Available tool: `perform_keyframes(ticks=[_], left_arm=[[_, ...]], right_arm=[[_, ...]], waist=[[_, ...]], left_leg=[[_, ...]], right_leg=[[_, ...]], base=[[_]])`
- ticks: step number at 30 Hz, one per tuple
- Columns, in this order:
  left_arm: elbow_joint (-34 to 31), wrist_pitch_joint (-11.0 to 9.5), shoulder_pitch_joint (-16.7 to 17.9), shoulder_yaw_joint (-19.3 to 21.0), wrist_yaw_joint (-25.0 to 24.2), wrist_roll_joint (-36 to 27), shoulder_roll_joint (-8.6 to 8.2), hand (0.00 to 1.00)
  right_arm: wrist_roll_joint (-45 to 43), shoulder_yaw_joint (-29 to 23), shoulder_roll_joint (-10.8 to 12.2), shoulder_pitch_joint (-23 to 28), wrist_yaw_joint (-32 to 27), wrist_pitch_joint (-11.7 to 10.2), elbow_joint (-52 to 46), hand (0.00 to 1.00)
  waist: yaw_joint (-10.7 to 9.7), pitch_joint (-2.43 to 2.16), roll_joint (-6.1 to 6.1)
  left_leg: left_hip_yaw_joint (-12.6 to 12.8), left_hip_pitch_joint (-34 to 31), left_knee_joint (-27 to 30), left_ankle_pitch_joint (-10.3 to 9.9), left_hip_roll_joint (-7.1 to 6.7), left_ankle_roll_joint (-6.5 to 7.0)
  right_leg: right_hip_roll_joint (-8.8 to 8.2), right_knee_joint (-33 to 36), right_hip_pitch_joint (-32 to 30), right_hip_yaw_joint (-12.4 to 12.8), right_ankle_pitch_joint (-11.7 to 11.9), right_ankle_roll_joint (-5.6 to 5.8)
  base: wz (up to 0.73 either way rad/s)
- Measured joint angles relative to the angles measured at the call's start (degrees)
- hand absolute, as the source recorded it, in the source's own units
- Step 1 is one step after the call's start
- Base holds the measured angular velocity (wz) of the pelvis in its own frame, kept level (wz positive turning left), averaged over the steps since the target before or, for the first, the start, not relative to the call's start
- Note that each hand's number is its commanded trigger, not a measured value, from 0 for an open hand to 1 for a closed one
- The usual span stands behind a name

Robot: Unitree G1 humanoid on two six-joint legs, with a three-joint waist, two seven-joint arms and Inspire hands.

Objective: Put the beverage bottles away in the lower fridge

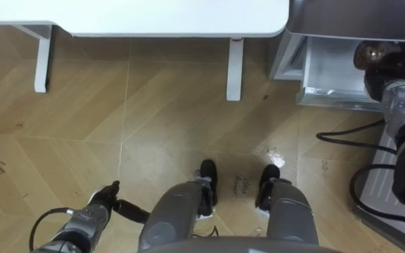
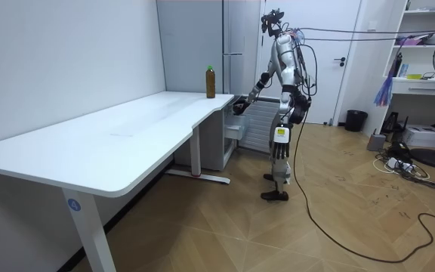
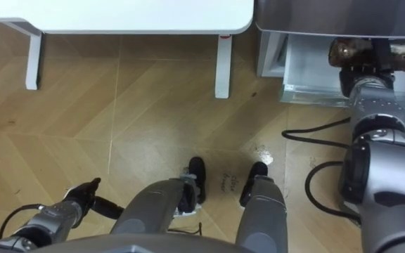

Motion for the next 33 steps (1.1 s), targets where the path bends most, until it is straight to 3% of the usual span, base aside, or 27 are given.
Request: perform_keyframes(ticks=[6, 33], left_arm=[[0.0, 0.1, 0.0, -1.9, 0.9, -0.1, 0.02, 0.00], [-0.2, -0.1, 0.2, -4.5, 1.9, -2.1, 0.14, 0.00]], right_arm=[[0.1, 0.1, 0.0, 0.0, 0.0, 1.8, 0.1, 0.00], [0.2, 2.4, -0.2, 0.1, 1.4, 3.2, 0.2, 0.00]], waist=[[-0.1, 0.02, -0.03], [-0.4, -0.02, -0.92]], left_leg=[[0.0, 0.0, 0.0, 0.0, 0.00, 0.00], [0.2, 1.9, 0.9, 0.0, 0.06, 0.00]], right_leg=[[-0.01, 0.0, 0.0, -0.1, 0.0, 0.02], [0.18, -0.1, 2.5, -0.1, 0.3, -0.10]], base=[[0.00], [0.00]])
